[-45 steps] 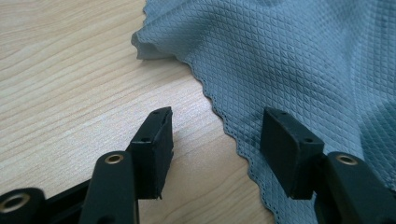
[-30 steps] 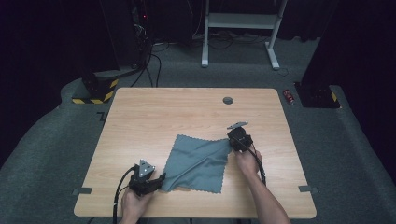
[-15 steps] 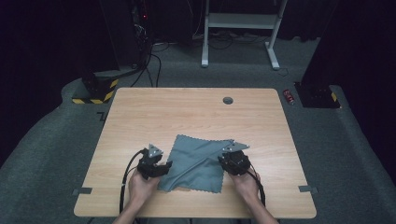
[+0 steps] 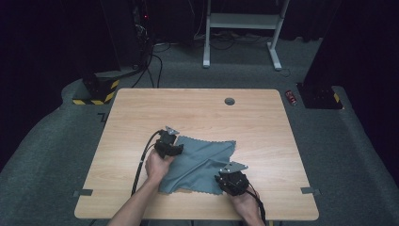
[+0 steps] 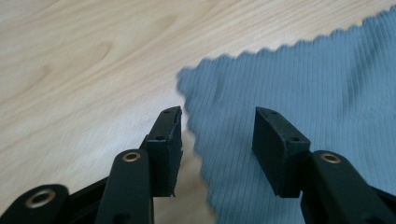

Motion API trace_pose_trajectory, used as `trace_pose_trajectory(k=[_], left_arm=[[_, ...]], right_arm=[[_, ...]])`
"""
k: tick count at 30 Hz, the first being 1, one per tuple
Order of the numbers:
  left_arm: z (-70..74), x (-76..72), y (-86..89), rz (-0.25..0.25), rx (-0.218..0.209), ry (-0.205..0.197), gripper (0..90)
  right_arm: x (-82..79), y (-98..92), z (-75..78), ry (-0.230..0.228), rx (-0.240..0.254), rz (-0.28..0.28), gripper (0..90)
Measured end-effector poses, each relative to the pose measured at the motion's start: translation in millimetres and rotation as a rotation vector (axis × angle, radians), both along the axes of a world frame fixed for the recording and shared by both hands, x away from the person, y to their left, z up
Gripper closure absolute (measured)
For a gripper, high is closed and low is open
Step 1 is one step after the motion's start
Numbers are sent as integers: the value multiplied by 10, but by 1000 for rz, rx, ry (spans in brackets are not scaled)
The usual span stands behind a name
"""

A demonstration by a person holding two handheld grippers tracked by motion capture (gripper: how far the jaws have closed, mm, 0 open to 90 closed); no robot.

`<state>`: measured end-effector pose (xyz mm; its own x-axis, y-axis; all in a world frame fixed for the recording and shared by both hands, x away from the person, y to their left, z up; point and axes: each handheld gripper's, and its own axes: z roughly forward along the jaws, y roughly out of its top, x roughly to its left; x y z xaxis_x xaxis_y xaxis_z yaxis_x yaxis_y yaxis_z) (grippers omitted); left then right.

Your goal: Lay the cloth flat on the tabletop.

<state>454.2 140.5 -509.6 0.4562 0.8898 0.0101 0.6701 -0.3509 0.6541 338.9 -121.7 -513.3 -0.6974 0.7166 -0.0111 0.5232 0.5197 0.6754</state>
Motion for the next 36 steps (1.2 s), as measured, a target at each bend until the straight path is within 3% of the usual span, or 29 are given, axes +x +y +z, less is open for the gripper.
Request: trace_pose_trajectory(k=[5,6,7,9,10,14,18,21,22,23,25,27,28,32,36], left_arm=[[18,86,-74,-26,18,20,606],[24,84,-87,-40,25,21,754],[26,79,-102,-59,49,8,754],[29,62,-155,-82,97,-7,863],[35,62,-166,-87,111,-5,876],[61,137,-110,-45,160,15,884],[64,219,70,1,139,31,880],[65,233,106,35,126,32,832],[70,224,108,39,110,33,772],[83,196,112,35,89,29,691],[133,87,140,13,54,-3,623],[159,-19,164,-4,19,-5,561],[170,-95,183,-16,7,-3,561],[141,-457,260,-67,-32,-2,540],[110,-737,386,-78,-81,-1,534]], right_arm=[[-21,37,11,1,-30,14,735],[-19,36,9,-6,-32,28,769],[-19,36,9,-6,-32,28,769],[-30,46,12,-11,-43,51,823],[-39,54,22,-6,-56,63,853],[-40,26,51,7,-90,81,886],[-37,-71,65,4,-117,61,886],[-1,-88,73,11,-125,44,872],[14,-82,77,9,-123,47,842],[22,-81,87,13,-111,43,801],[52,-106,129,16,-55,34,774],[161,-155,200,10,-17,-12,772],[161,-155,200,10,-17,-12,772],[465,-199,205,24,11,-85,769],[761,-125,201,27,18,-124,729]])
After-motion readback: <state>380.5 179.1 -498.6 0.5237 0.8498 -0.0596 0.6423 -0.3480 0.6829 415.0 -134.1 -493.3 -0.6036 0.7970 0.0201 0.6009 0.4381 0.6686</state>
